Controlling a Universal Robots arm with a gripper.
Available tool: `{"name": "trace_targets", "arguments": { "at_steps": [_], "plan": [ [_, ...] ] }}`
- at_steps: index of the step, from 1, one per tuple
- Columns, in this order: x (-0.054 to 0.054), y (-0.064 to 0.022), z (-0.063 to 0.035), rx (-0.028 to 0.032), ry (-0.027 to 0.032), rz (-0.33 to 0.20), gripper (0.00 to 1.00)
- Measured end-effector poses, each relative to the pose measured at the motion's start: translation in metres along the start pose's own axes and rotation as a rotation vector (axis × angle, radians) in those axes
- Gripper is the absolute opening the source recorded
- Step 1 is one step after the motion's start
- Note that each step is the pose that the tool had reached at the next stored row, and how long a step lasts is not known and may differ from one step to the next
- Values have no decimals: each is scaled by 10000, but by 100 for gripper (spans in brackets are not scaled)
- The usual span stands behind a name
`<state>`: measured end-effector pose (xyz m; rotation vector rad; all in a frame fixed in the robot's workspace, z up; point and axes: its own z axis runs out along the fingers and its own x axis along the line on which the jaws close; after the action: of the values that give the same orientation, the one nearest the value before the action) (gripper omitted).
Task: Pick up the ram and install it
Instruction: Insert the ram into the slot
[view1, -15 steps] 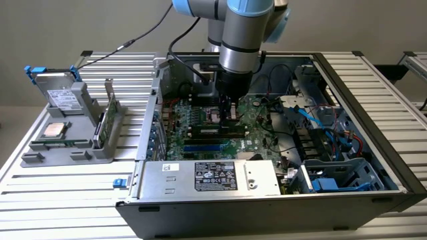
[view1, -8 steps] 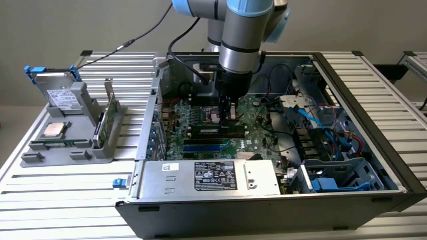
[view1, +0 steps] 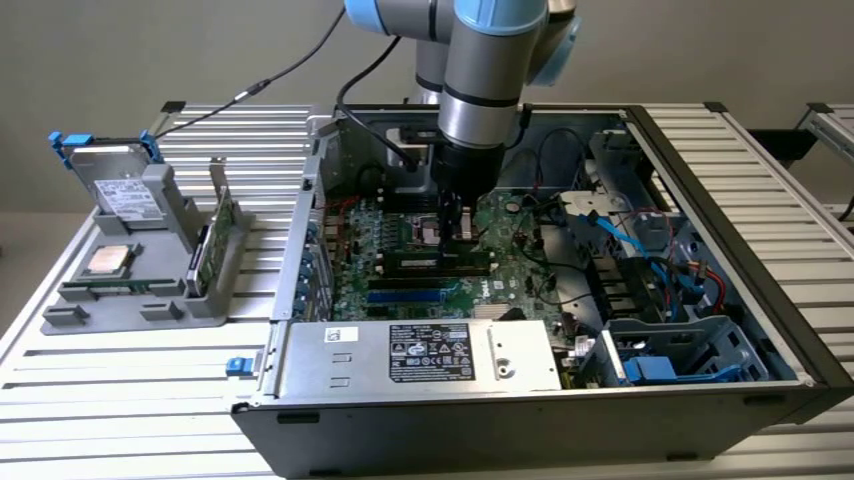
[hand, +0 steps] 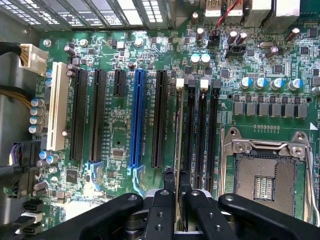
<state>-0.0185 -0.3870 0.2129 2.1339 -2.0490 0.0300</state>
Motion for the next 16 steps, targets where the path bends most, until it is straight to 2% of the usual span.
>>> {"name": "trace_targets", "arguments": {
  "at_steps": [7,8,9,10,11,12,13,14,16],
  "plan": [
    [0,0,1,1,-1,0,15],
    [0,0,1,1,-2,0,28],
    [0,0,1,2,-1,1,28],
    [0,-1,1,8,-2,0,39],
    [0,-1,1,14,-2,0,45],
    [0,-1,1,20,-2,2,45],
    [-1,0,0,40,0,6,52],
    [1,1,-5,79,3,12,52],
    [5,6,-43,115,2,17,52]
  ]
}}
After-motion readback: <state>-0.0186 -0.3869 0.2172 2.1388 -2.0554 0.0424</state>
